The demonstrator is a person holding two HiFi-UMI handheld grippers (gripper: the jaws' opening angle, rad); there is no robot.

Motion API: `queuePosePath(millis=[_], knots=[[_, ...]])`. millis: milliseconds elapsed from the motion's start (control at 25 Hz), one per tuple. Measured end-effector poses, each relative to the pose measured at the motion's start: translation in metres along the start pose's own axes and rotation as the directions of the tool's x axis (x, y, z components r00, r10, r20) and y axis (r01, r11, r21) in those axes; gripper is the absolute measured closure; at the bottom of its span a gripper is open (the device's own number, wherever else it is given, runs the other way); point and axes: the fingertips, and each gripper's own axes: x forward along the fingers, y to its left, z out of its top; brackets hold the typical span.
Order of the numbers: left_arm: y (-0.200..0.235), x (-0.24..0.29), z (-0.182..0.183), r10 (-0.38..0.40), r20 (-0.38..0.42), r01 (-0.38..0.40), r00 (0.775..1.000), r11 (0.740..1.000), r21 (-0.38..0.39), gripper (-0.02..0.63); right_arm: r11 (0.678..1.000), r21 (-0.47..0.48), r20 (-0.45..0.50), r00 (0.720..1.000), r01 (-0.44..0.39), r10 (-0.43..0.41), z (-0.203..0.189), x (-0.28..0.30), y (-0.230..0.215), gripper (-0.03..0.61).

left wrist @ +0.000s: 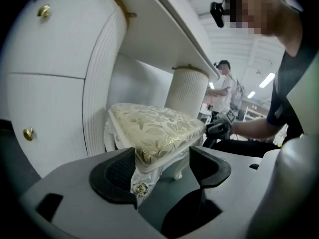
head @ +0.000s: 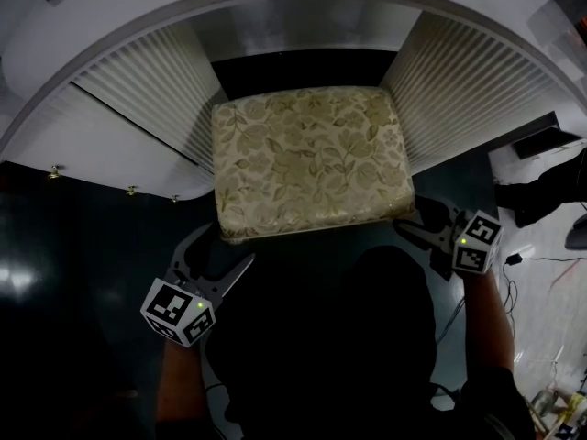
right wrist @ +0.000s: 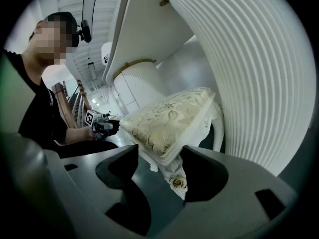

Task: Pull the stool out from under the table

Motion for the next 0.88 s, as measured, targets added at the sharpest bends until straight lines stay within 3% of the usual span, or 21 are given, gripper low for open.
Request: queuePosePath(millis=[120, 200, 320, 480, 640, 720, 880], knots=[[0.006, -0.005, 0.012, -0.006, 0.084, 0.016, 0.996, 0.992, -0.125, 0.265, 0.999, 0.006, -0.034, 0.999, -0.039, 0.039, -0.001, -0.001, 0.001, 0.331], [0.011, -0.007, 0.021, 0.016, 0.105, -0.001, 0.994, 0.991, -0.135, 0.264, 0.996, 0.062, -0.032, 0.997, -0.067, 0.07, 0.002, -0.002, 0.001, 0.318], [0.024, -0.004, 0.029, 0.057, 0.097, -0.044, 0.994, 0.991, -0.13, 0.25, 0.984, 0.154, 0.022, 0.996, -0.085, 0.082, 0.014, -0.003, -0.006, 0.31], [0.041, 0.012, 0.034, 0.043, 0.094, -0.021, 0.995, 0.976, -0.216, 0.233, 0.978, 0.201, 0.114, 0.993, -0.051, 0.028, 0.036, -0.006, -0.021, 0.307], [0.049, 0.035, 0.028, 0.031, 0.04, -0.02, 0.999, 0.97, -0.243, 0.205, 0.969, 0.248, 0.076, 0.997, -0.011, -0.009, 0.037, 0.008, -0.029, 0.299], [0.052, 0.042, 0.03, 0.019, -0.008, -0.021, 1.0, 0.95, -0.312, 0.201, 0.952, 0.306, 0.042, 0.999, 0.01, -0.024, 0.042, 0.011, -0.033, 0.296], [0.034, 0.035, 0.028, 0.013, -0.115, -0.069, 0.993, 0.863, -0.501, 0.195, 0.902, 0.429, -0.063, 0.998, 0.053, -0.029, 0.045, 0.011, -0.041, 0.288]])
